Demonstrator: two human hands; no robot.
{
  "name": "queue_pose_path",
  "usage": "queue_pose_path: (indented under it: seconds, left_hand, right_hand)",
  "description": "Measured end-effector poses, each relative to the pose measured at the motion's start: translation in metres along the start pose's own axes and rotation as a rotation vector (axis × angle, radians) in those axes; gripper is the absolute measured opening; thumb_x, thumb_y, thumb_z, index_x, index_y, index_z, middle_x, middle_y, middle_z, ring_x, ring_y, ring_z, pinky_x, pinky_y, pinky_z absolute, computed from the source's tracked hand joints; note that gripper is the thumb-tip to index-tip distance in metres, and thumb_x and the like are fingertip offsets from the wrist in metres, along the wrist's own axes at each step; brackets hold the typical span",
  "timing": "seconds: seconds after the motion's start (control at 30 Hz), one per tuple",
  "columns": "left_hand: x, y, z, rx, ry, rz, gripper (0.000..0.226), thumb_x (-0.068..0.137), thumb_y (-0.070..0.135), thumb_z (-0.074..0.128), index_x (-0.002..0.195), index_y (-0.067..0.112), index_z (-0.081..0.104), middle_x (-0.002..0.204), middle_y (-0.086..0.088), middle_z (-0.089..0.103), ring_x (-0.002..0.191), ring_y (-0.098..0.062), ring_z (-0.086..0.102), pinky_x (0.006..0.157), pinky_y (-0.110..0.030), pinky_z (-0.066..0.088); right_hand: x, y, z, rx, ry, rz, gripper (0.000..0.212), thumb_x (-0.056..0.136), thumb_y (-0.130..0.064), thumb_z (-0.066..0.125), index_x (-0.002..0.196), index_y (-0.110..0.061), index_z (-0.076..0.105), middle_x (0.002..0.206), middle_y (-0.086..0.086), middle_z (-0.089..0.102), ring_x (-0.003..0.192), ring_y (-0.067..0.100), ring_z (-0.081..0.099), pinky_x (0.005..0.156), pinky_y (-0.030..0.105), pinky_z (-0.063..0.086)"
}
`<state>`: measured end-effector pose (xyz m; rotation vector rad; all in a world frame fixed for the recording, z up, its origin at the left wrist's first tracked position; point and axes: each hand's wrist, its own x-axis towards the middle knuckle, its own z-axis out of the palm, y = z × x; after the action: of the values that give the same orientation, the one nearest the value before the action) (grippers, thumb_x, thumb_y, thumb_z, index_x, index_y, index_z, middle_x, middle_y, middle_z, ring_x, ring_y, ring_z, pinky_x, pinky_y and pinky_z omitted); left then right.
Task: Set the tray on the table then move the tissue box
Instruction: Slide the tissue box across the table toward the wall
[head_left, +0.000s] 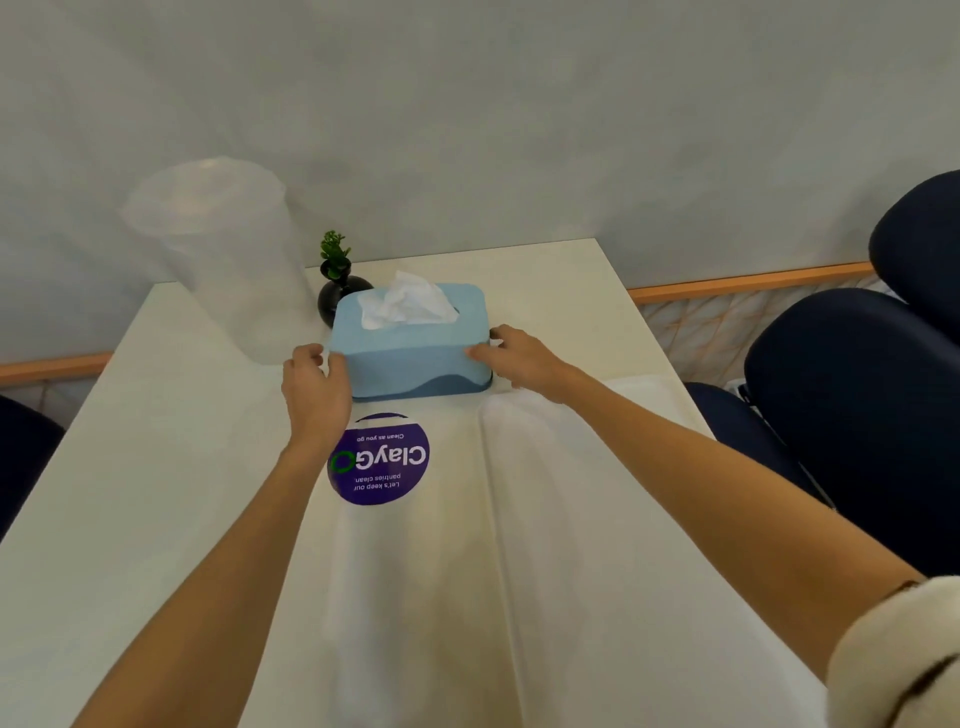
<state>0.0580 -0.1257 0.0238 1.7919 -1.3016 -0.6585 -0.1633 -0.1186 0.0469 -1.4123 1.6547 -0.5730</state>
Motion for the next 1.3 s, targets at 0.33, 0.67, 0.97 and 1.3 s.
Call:
queue_pose_path:
  seconds: [0.33,0.67,0.97,1.3]
  left_hand:
    - [0.018,-0.009,0.022,-0.289,-0.201,-0.359,0.061,0.091,0.061,0.030,0.130,0.017,0.048,0.114,-0.009,0.058,0.089,-0.021,0.058,0.077,-0.037,0.048]
    - [0.007,-0.004,0.037,-0.285,-0.251,-0.269,0.052,0.094,0.052,0.031,0.135,0.022,0.042,0.120,-0.007,0.055,0.097,-0.022,0.054,0.085,-0.040,0.044]
    - [0.003,0.031,0.071,-0.366,-0.285,-0.124,0.050,0.096,0.049,0.035,0.143,0.030,0.037,0.124,0.000,0.050,0.110,-0.019,0.047,0.088,-0.032,0.035]
    - [0.025,0.072,0.141,-0.375,-0.458,-0.159,0.048,0.095,0.055,0.034,0.136,0.029,0.040,0.121,0.000,0.051,0.108,-0.020,0.049,0.086,-0.032,0.035]
  right_hand:
    - [0.025,-0.001,0.005,0.297,0.018,0.093,0.061,0.091,-0.053,0.042,0.139,-0.016,0.035,0.135,0.006,0.047,0.108,0.022,0.047,0.089,0.038,0.043]
    - [0.027,0.012,0.013,0.447,0.120,0.044,0.056,0.092,-0.043,0.046,0.142,-0.023,0.029,0.121,0.001,0.046,0.106,0.019,0.046,0.084,0.032,0.041]
    - [0.028,0.044,-0.025,0.572,0.242,0.002,0.054,0.092,-0.038,0.048,0.142,-0.027,0.030,0.123,-0.003,0.046,0.110,0.018,0.047,0.089,0.034,0.044]
    - [0.067,0.073,-0.087,0.528,0.360,0.035,0.052,0.092,-0.041,0.046,0.139,-0.025,0.033,0.121,-0.002,0.045,0.108,0.018,0.045,0.090,0.036,0.043]
